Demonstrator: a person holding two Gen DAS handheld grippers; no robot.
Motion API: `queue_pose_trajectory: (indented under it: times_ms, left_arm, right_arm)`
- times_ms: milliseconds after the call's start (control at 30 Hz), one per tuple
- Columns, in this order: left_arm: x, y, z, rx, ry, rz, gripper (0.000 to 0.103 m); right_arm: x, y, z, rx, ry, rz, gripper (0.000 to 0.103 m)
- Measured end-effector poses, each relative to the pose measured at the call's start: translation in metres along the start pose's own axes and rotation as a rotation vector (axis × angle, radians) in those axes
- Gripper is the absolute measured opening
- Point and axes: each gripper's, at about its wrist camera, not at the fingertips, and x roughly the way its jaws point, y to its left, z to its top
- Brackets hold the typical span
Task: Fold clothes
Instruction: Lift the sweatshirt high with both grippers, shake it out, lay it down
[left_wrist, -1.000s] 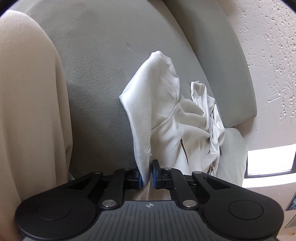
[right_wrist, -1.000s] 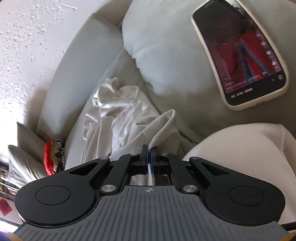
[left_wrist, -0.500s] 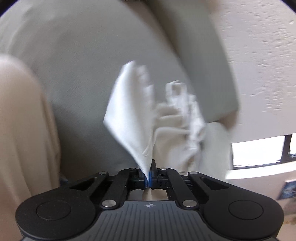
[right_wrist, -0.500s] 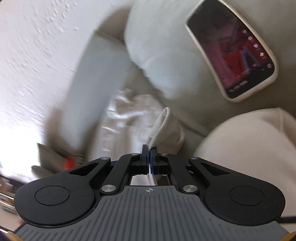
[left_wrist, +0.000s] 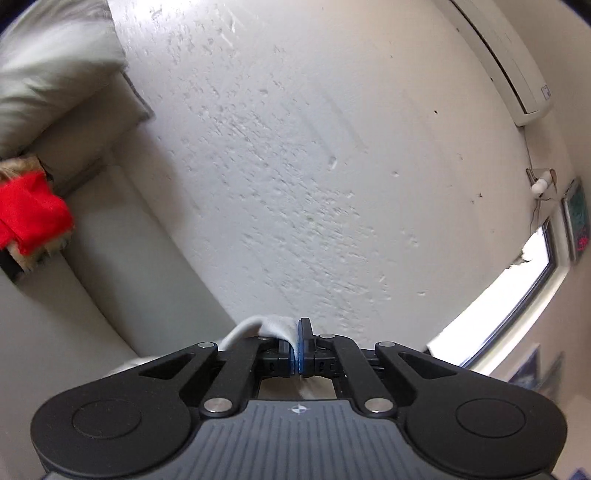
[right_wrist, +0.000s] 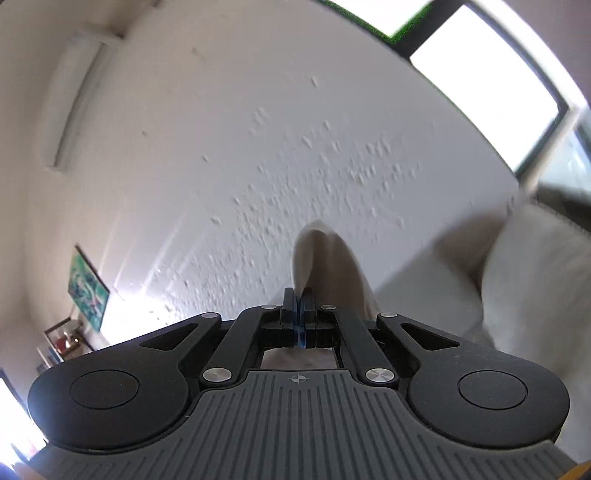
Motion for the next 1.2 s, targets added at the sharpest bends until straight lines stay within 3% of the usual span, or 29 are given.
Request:
queue_pose_trajectory:
  times_ms: [67, 167, 333, 400, 533, 600, 700, 767, 833, 933, 1000, 1100, 1200]
  left_arm:
    - [-0.009, -0.026, 0.007, 0.041, -0.015, -0.061, 0.0]
    - [-0.039, -0.057, 0.014, 0.13, -0.133, -0.116, 0.0]
    - [-0.041, -0.062, 0.029, 0.08, -0.019, -0.069, 0.0]
    - [-0.032, -0.064, 0.034, 0.111, -0.021, -0.053, 0.0]
    - [0.009, -0.051, 0.038, 0.164, -0.004, 0.04, 0.0]
    - [0.041, -0.037, 0.041, 0.2, 0.042, 0.142, 0.0]
    - [0.11, -0.003, 0.034, 0.171, 0.171, 0.299, 0.0]
    - [0.157, 0.015, 0.028, 0.167, 0.207, 0.384, 0.0]
    - [0.183, 0.014, 0.03, 0.238, 0.151, 0.446, 0.0]
    - [0.19, -0.006, 0.049, 0.277, 0.046, 0.331, 0.0]
    - [0.188, -0.019, 0.057, 0.309, 0.021, 0.257, 0.0]
    - [0.195, -0.013, 0.055, 0.317, 0.068, 0.258, 0.0]
    - [0.195, 0.019, 0.025, 0.294, 0.15, 0.303, 0.0]
  right_arm:
    - [-0.024, 0.026, 0.011, -0.055, -0.088, 0.04, 0.0]
    - [-0.053, 0.043, 0.022, -0.077, -0.169, 0.084, 0.0]
    - [-0.058, 0.052, 0.035, -0.074, -0.167, 0.131, 0.0]
    - [-0.045, 0.05, 0.037, -0.071, -0.14, 0.123, 0.001]
    - [0.029, 0.038, 0.028, -0.082, -0.025, 0.045, 0.001]
    - [0.079, 0.03, 0.017, -0.117, 0.061, -0.029, 0.001]
    - [0.171, -0.004, -0.006, -0.115, 0.216, -0.152, 0.001]
    - [0.221, -0.025, -0.017, -0.111, 0.243, -0.212, 0.001]
    - [0.239, -0.012, -0.002, -0.128, 0.189, -0.168, 0.001]
    - [0.254, 0.011, 0.022, -0.166, 0.094, -0.096, 0.001]
    - [0.249, 0.017, 0.03, -0.199, 0.05, -0.08, 0.001]
    - [0.243, -0.002, 0.025, -0.189, 0.064, -0.103, 0.001]
    - [0.238, -0.047, -0.005, -0.112, 0.14, -0.147, 0.001]
